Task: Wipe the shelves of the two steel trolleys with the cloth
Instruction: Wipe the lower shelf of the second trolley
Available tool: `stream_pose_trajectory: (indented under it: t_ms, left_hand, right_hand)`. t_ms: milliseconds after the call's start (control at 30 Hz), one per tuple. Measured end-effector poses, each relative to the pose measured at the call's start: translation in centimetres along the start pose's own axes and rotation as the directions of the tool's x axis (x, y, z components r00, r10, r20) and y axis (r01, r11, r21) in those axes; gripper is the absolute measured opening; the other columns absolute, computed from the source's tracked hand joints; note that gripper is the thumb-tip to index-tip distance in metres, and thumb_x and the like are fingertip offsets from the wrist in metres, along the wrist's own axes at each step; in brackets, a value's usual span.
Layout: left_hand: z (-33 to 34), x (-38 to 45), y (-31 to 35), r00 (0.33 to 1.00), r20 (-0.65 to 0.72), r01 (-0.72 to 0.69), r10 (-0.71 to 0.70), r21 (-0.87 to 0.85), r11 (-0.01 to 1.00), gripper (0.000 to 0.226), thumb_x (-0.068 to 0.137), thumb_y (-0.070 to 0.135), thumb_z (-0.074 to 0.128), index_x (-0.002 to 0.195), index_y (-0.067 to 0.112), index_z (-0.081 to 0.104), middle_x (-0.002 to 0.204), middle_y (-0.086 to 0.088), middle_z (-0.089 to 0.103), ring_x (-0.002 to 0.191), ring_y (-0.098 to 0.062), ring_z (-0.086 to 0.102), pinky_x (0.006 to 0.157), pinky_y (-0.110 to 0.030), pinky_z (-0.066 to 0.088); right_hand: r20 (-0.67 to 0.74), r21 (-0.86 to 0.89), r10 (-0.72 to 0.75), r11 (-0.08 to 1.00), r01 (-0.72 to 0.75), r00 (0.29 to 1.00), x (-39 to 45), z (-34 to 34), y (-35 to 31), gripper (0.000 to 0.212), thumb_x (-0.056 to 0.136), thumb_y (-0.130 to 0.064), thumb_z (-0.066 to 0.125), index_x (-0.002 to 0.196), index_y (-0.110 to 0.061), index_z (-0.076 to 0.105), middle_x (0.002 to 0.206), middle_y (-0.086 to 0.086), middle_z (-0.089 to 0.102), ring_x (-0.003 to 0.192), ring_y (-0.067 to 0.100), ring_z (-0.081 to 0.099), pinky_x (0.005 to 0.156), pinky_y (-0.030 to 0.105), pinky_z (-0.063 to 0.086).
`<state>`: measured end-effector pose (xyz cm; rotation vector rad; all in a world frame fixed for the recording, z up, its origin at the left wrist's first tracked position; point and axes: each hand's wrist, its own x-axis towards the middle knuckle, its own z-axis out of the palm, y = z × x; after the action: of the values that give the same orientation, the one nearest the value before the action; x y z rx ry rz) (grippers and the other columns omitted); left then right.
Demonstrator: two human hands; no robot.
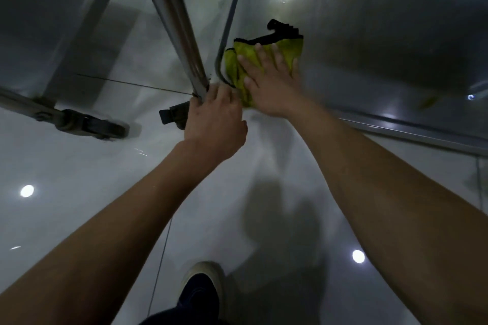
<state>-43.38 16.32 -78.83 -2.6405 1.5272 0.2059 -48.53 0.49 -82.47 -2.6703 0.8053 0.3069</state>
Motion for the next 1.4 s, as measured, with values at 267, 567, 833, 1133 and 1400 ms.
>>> stream_pose_trajectory:
  t_ms: [267, 567, 833, 1133, 1400]
  left_hand:
    - [-2.6, 4.2, 5.0, 0.983, -0.017, -0.182, 0.182, 0.003, 0.983, 0.036, 0.096, 0.041, 0.047, 0.121, 0.018, 0.057, 0.127, -0.009, 0.054, 0.108, -0.035, 0.058, 0.092, -0.047, 0.040]
    - [-0.5, 6.1, 8.8, 0.987, -0.039, -0.150, 0.153, 0.070, 0.986, 0.045, 0.095, 0.046, 0.040, 0.097, 0.012, 0.070, 0.107, -0.012, 0.058, 0.092, -0.037, 0.062, 0.086, -0.047, 0.041]
    - [-0.2, 5.6, 9.5, 0.989, -0.050, -0.134, 0.137, 0.044, 0.990, 0.048, 0.096, 0.048, 0.043, 0.097, 0.010, 0.072, 0.107, -0.010, 0.059, 0.095, -0.036, 0.060, 0.087, -0.049, 0.042]
    - [0.4, 5.0, 9.4, 0.973, -0.123, -0.190, 0.195, 0.049, 0.981, 0.042, 0.097, 0.046, 0.045, 0.097, 0.011, 0.069, 0.107, -0.010, 0.061, 0.097, -0.034, 0.059, 0.081, -0.045, 0.040]
    - [-0.7, 5.7, 5.5, 0.976, -0.105, -0.194, 0.190, -0.036, 0.980, 0.034, 0.098, 0.039, 0.045, 0.098, 0.020, 0.073, 0.112, -0.002, 0.062, 0.102, -0.029, 0.058, 0.088, -0.043, 0.042]
  right_hand:
    - [-0.043, 0.046, 0.210, 0.977, -0.208, 0.977, -6.2, -0.5, 9.3, 0.053, 0.107, -0.047, 0.019, 0.156, -0.049, -0.001, 0.167, -0.009, -0.015, 0.152, 0.022, -0.021, 0.119, 0.058, -0.010]
    - [-0.071, 0.092, 0.445, 0.894, -0.439, 0.893, -12.2, -1.0, 18.6, 0.053, 0.106, -0.048, 0.017, 0.156, -0.049, -0.001, 0.168, -0.009, -0.014, 0.153, 0.022, -0.019, 0.120, 0.059, -0.007]
    - [-0.085, 0.132, 0.602, 0.797, -0.590, 0.794, -14.8, -1.2, 23.3, 0.053, 0.106, -0.047, 0.016, 0.157, -0.047, -0.001, 0.168, -0.006, -0.013, 0.154, 0.024, -0.017, 0.122, 0.058, -0.006]
    - [-0.095, 0.110, 0.664, 0.747, -0.655, 0.741, -15.4, -1.5, 25.7, 0.055, 0.105, -0.049, 0.014, 0.156, -0.046, -0.003, 0.168, -0.001, -0.011, 0.154, 0.030, -0.014, 0.119, 0.062, -0.008]
    - [-0.127, 0.082, 0.474, 0.880, -0.467, 0.871, -8.5, -0.9, 16.9, 0.055, 0.104, -0.050, 0.018, 0.156, -0.047, 0.000, 0.168, -0.002, -0.012, 0.153, 0.029, -0.016, 0.118, 0.064, -0.009]
